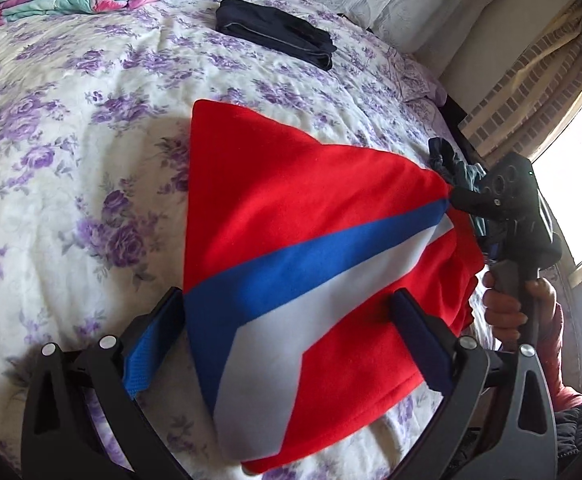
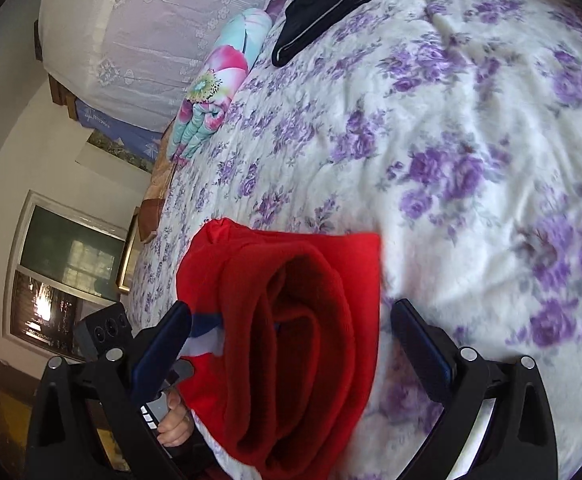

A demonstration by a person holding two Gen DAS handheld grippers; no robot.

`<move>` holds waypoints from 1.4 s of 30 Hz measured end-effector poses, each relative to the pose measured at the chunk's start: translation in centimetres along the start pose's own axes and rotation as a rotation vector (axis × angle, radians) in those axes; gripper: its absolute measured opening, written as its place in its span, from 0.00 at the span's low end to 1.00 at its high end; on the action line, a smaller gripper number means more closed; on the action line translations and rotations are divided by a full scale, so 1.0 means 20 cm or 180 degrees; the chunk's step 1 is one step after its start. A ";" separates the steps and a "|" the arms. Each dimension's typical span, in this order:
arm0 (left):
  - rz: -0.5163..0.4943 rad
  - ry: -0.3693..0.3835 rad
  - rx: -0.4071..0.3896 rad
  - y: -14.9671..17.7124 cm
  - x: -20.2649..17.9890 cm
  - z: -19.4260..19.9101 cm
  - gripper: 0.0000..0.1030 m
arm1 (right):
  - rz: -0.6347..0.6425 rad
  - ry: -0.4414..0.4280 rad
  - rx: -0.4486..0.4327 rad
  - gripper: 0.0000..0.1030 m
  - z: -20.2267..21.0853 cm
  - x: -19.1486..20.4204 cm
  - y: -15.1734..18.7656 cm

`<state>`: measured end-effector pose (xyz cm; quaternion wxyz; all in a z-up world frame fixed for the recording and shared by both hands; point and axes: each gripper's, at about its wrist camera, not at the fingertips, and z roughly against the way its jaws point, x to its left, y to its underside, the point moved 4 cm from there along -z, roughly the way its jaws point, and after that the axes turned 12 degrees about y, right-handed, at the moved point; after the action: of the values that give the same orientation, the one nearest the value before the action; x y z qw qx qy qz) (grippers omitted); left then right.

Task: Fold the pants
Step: 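Grasp the folded red bundle with the right tool and lift it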

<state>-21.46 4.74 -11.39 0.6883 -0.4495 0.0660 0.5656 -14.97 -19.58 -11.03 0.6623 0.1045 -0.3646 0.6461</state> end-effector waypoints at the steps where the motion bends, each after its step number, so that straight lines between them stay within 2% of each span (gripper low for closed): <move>1: -0.0010 0.0002 -0.0015 0.00 0.00 0.00 0.95 | 0.0019 -0.0023 -0.0038 0.97 0.00 0.00 0.00; 3: -0.0032 0.0045 -0.0043 0.02 0.00 0.01 0.95 | 0.0101 -0.0018 -0.0099 0.97 0.02 0.00 0.00; 7: 0.0034 0.0230 -0.0109 0.05 0.01 0.05 0.95 | 0.0360 0.0128 -0.0281 0.83 0.04 -0.01 0.05; 10: 0.0145 0.0332 -0.0149 0.04 0.04 0.06 0.95 | 0.0401 0.0128 -0.0337 0.80 0.04 -0.02 0.06; 14: 0.0285 0.0338 -0.0180 -0.01 0.07 0.04 0.95 | 0.0519 0.0203 -0.0470 0.74 0.04 0.00 0.07; 17: 0.0273 0.0239 -0.0200 0.00 0.06 0.03 0.93 | 0.0565 0.0201 -0.0579 0.69 0.05 0.01 0.09; 18: 0.0272 0.0189 -0.0218 0.00 0.05 0.04 0.90 | 0.0569 0.0202 -0.0601 0.68 0.05 0.01 0.09; 20: 0.0204 0.0008 -0.0223 0.02 0.04 0.04 0.74 | 0.0592 0.0211 -0.0632 0.67 0.05 0.01 0.09; 22: 0.0168 0.0004 -0.0244 0.03 0.02 0.06 0.69 | 0.0613 0.0226 -0.0645 0.67 0.05 0.02 0.09; 30: 0.0293 0.0049 -0.0220 -0.02 0.05 0.03 0.70 | 0.0606 0.0238 -0.0597 0.67 0.01 0.05 0.07; 32: 0.0245 -0.0032 -0.0287 -0.02 0.03 0.05 0.48 | 0.0644 0.0198 -0.0662 0.58 0.03 0.07 0.08; 33: 0.0200 -0.0048 -0.0301 -0.03 0.02 0.07 0.42 | 0.0682 0.0186 -0.0709 0.54 0.06 0.09 0.08; 35: 0.0139 -0.0017 -0.0330 -0.05 -0.01 0.10 0.23 | 0.0716 0.0120 -0.0770 0.47 0.10 0.13 0.07; 37: 0.0046 0.0000 -0.0347 -0.09 -0.06 0.14 0.21 | 0.0750 0.0068 -0.0807 0.44 0.14 0.17 0.06; 42: -0.0435 -0.0231 -0.0381 -0.24 -0.22 0.15 0.20 | 0.0810 0.0059 -0.0874 0.43 0.22 0.21 -0.05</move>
<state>-20.17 3.86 -4.30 0.6991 -0.4724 -0.0238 0.5362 -16.04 -19.17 -5.04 0.5866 -0.0398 -0.4536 0.6698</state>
